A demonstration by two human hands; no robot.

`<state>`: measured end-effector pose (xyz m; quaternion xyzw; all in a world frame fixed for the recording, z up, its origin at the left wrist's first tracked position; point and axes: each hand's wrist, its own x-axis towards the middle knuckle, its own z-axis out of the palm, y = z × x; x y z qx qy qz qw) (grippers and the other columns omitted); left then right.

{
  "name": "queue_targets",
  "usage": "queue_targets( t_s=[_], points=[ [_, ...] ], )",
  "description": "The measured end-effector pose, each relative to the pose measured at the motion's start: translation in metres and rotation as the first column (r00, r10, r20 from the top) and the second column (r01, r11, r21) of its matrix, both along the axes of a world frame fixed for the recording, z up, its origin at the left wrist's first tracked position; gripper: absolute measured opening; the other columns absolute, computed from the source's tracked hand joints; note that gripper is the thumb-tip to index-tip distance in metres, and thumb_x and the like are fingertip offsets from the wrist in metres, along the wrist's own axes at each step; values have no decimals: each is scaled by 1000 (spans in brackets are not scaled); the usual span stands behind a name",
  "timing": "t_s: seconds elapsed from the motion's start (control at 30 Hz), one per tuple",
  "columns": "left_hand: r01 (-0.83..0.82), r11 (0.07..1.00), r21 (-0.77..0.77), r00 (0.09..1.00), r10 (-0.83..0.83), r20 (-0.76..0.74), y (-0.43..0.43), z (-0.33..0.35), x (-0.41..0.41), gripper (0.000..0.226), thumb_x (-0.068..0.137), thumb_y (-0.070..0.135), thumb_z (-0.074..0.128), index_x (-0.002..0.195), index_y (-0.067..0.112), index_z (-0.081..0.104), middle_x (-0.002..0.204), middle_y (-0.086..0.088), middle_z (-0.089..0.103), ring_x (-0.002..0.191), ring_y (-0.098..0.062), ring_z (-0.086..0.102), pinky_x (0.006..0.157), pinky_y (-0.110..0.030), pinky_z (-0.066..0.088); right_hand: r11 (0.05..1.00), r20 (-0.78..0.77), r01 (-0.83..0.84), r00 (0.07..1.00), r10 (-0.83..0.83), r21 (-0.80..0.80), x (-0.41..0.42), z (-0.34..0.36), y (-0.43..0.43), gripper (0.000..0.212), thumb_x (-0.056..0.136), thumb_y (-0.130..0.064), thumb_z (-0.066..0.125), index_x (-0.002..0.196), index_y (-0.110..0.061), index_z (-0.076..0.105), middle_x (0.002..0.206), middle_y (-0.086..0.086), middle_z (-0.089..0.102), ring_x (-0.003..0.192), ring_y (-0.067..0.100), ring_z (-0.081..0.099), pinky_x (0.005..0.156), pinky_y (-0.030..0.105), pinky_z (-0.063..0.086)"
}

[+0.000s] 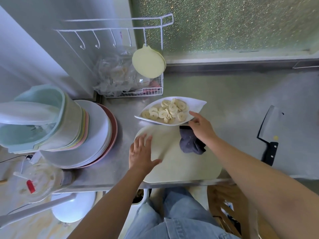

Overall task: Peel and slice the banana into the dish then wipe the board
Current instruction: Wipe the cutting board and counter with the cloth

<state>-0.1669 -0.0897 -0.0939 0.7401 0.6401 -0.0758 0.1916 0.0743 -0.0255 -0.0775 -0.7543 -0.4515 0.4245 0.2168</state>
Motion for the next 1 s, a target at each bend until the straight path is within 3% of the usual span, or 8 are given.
queue_targets(
  t_s=[0.2,0.43,0.53,0.6,0.67,0.8,0.9,1.0],
  points=[
    [-21,1000,3,1000,21,7,0,-1,-1,98,74,64,66,148,27,14,156,-2,9,144,-24,11,117,-42,21,996,-70,89,993,-90,-20,-1,-3,3,41,93,-15,45,133,-18,55,131,2,58,117,18,54,93,21,36],
    [-42,999,23,999,42,25,4,7,0,82,82,57,61,147,23,23,154,-4,15,141,-25,16,114,-41,24,984,-53,156,987,-152,88,6,14,-6,28,92,-19,50,116,-21,65,91,0,63,85,17,58,79,23,41],
    [-151,983,107,955,118,271,15,21,6,54,90,48,55,136,21,45,139,-3,45,128,-22,39,107,-38,34,971,-159,206,969,-187,117,1,34,-9,14,90,-26,57,94,-16,67,84,2,66,81,18,61,72,25,45],
    [-267,935,-234,735,355,578,28,41,14,51,86,61,52,123,25,58,119,3,64,111,-17,56,100,-38,43,982,-351,186,922,-161,38,-10,53,-8,20,91,-31,60,87,-12,66,79,2,63,75,17,58,68,28,44],
    [-148,782,-606,412,605,681,40,60,23,64,75,75,51,117,28,62,111,6,70,108,-16,62,94,-37,47,992,-514,128,851,-105,8,-24,71,-3,22,90,-33,62,83,-13,64,76,3,58,70,19,54,59,29,40],
    [-19,700,-714,73,714,697,61,93,29,26,87,27,67,110,16,63,104,-6,71,94,-23,66,88,-37,51,993,-615,51,788,26,106,-42,98,15,21,88,-21,66,108,-13,63,97,6,67,81,21,61,64,31,45],
    [-174,746,-643,-29,648,761,84,117,22,24,81,3,70,100,14,58,95,-9,65,85,-23,63,75,-33,53,979,-530,-195,838,134,-60,-41,115,28,33,90,-27,63,120,-12,59,110,7,68,89,20,65,77,36,50],
    [-207,825,-526,43,544,838,110,143,15,37,68,-1,77,98,16,61,95,-11,64,89,-25,61,77,-39,52,936,-529,-319,825,197,-149,-42,132,38,17,94,-21,58,106,-10,64,98,8,69,85,18,65,76,30,53]
  ],
)
